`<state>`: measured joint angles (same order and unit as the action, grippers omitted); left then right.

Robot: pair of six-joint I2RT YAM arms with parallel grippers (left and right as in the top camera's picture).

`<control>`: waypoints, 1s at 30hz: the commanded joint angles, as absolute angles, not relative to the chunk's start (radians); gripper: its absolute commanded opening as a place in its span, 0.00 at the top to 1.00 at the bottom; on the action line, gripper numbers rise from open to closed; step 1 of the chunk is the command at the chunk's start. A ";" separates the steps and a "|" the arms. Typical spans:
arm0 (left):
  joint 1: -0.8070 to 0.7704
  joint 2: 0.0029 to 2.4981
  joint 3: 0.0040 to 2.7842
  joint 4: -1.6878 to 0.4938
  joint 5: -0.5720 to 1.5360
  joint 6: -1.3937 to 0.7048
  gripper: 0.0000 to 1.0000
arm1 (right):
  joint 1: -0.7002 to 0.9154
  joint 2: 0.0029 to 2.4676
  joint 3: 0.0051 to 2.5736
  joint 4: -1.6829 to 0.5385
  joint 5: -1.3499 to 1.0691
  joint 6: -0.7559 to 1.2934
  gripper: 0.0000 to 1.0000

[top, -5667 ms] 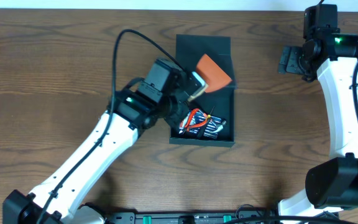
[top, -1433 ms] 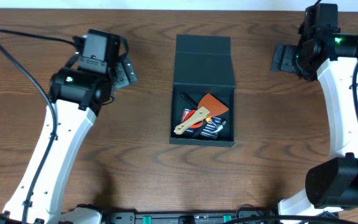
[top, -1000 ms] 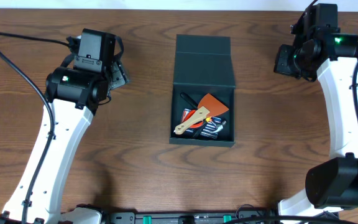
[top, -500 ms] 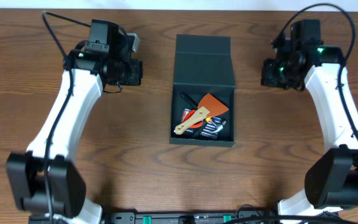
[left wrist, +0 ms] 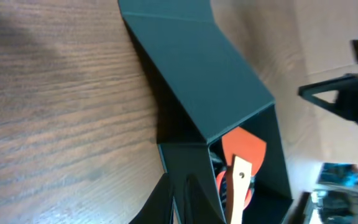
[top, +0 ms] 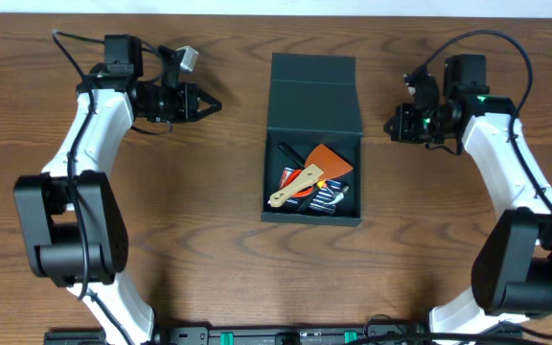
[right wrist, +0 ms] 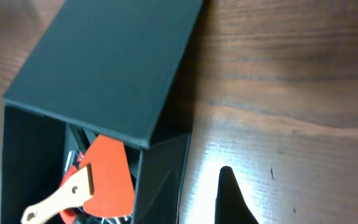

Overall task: Pack container
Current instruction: 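Bring both grippers to the box lid's left and right edges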

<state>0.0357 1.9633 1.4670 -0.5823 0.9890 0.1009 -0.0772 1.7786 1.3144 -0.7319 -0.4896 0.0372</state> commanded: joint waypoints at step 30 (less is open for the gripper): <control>0.038 2.297 1.477 -0.178 1.389 -0.229 0.94 | -0.209 2.059 1.307 -0.581 -0.944 0.102 0.99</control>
<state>0.0376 2.2776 1.4670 -0.1871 1.3590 -0.1833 -0.2035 2.0510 1.3128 -0.5835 -0.9905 0.0475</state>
